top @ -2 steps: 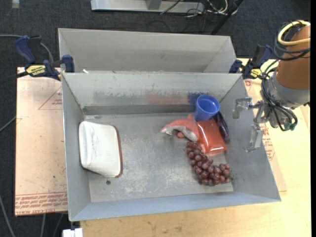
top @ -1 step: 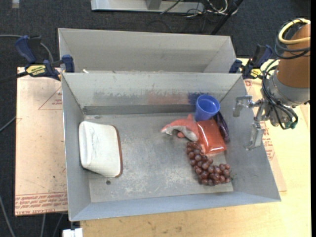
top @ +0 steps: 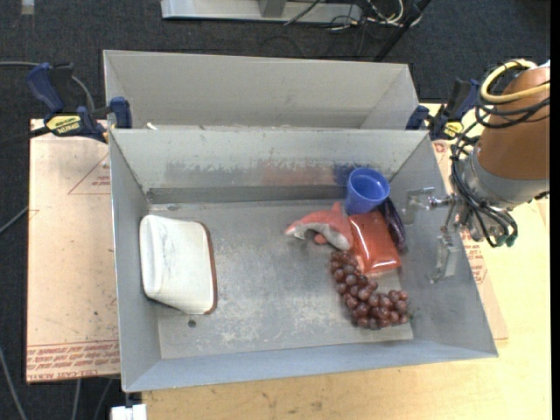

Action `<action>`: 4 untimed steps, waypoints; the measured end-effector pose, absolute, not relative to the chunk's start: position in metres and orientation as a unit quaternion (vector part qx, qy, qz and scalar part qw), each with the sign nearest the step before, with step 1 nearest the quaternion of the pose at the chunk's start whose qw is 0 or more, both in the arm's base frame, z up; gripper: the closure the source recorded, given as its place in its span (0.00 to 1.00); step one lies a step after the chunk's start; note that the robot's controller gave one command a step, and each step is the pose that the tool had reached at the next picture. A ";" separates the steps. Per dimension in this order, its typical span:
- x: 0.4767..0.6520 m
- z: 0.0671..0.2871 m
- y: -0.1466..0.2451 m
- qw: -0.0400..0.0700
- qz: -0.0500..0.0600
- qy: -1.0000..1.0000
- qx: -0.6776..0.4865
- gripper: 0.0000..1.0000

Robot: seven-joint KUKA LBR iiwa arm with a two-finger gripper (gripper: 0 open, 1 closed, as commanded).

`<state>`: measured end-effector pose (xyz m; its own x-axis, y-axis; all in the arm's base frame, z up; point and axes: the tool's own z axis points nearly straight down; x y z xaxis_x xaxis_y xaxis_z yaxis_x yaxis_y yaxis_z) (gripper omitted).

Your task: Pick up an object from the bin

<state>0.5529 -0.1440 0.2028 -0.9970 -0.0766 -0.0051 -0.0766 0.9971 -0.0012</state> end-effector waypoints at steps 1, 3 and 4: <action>0.530 0.143 -0.102 0.002 -0.001 0.991 -0.131 0.00; 0.538 0.073 -0.128 -0.006 -0.001 0.964 -0.266 1.00; 0.538 0.073 -0.128 -0.005 -0.001 0.964 -0.266 1.00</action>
Offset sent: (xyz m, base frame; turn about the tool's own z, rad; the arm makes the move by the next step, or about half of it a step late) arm -0.0285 0.0308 -0.1049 -0.3174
